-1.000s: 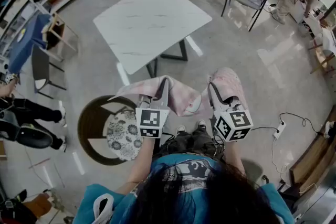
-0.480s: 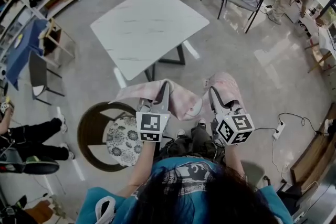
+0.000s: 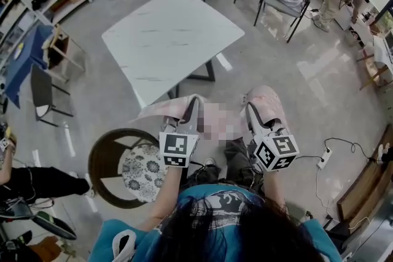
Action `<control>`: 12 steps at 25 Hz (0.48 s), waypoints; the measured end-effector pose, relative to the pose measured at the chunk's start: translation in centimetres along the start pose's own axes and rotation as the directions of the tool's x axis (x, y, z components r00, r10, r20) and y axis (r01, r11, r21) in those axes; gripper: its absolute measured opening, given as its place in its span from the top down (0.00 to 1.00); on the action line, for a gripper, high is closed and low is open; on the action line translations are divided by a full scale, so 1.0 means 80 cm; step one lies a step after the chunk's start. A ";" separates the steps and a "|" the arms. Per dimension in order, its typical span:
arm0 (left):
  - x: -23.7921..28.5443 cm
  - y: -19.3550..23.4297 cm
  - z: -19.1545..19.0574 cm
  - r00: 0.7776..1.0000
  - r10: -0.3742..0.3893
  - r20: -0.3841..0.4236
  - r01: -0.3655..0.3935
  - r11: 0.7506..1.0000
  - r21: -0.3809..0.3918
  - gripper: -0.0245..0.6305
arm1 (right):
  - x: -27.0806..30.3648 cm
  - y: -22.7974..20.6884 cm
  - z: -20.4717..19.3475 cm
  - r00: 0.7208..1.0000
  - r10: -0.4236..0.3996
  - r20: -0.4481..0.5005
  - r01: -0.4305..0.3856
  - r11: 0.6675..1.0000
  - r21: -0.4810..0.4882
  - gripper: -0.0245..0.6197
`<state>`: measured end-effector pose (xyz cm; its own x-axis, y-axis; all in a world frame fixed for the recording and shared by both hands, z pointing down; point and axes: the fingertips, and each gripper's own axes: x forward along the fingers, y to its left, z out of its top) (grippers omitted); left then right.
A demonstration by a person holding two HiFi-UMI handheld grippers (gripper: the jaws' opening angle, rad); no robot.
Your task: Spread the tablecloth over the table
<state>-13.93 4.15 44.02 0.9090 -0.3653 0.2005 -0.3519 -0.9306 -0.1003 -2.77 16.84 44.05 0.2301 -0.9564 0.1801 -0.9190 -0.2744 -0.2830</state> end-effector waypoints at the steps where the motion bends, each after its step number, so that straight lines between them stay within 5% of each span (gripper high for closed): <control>1: 0.008 0.003 0.001 1.000 0.002 -0.001 -0.002 1.000 -0.001 0.89 | 0.007 -0.005 0.003 1.000 0.003 0.002 -0.003 1.000 0.002 0.85; 12: 0.134 0.012 0.029 0.998 0.061 -0.018 -0.060 0.998 0.016 0.89 | 0.094 -0.116 0.046 0.998 0.068 0.005 -0.068 0.996 0.061 0.85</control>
<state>-3.99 -0.65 43.79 0.8817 -0.4215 0.2120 -0.4027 -0.9064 -0.1277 8.68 11.83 44.56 0.1692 -0.9732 0.1556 -0.9111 -0.2146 -0.3519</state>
